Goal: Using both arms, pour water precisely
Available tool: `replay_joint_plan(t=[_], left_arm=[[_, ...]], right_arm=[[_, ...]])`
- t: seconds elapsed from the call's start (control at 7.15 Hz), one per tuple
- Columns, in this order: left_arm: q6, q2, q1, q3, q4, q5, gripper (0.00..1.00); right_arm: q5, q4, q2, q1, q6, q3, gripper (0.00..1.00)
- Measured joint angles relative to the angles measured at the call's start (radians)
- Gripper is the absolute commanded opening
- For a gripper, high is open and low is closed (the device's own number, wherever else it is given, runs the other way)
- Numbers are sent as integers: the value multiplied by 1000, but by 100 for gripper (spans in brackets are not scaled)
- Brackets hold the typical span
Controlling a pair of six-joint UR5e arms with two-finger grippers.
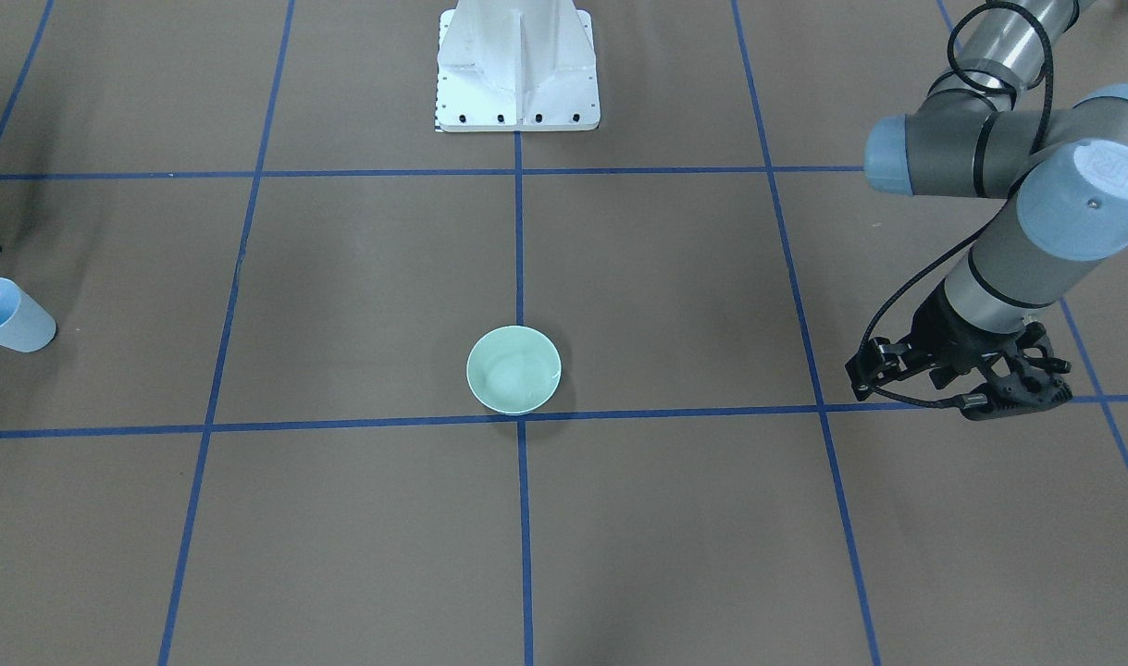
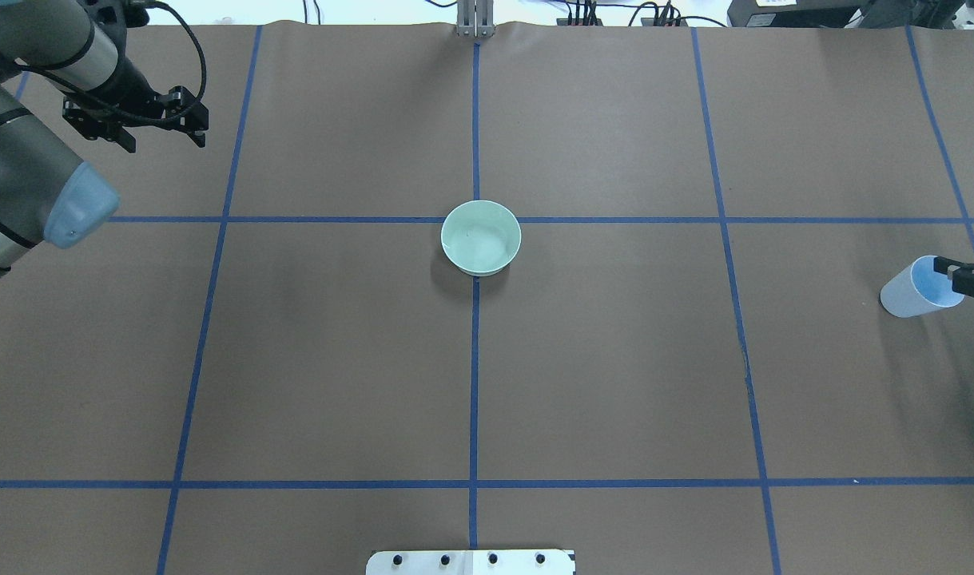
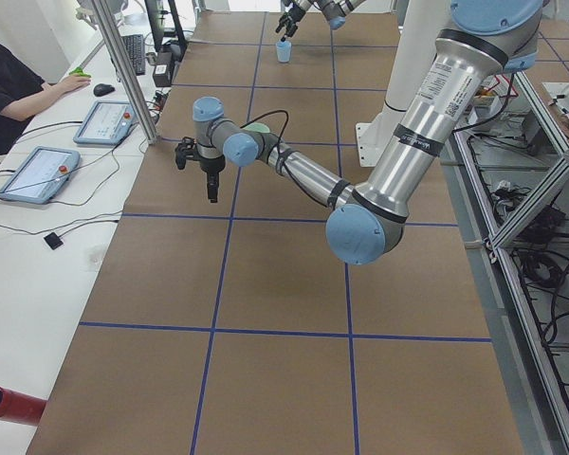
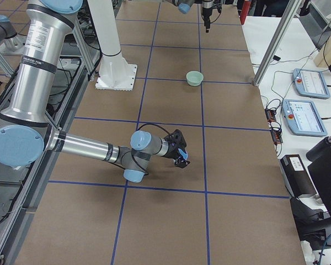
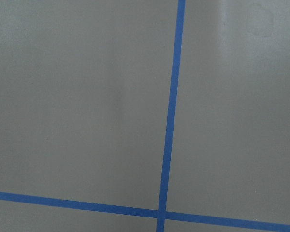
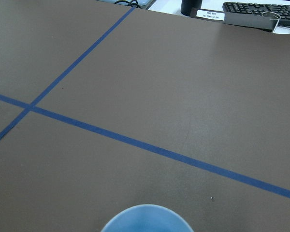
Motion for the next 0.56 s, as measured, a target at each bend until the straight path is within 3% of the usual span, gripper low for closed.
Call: replay_joint_plan(t=[0.28, 0.56], left_arm=[[-5, -35, 10, -1, -4, 0, 100], [-98, -107, 75, 1, -4, 0, 100]], right_arm=[[136, -149, 77, 117, -48, 21, 99], [191, -346, 150, 185, -195, 32, 99]])
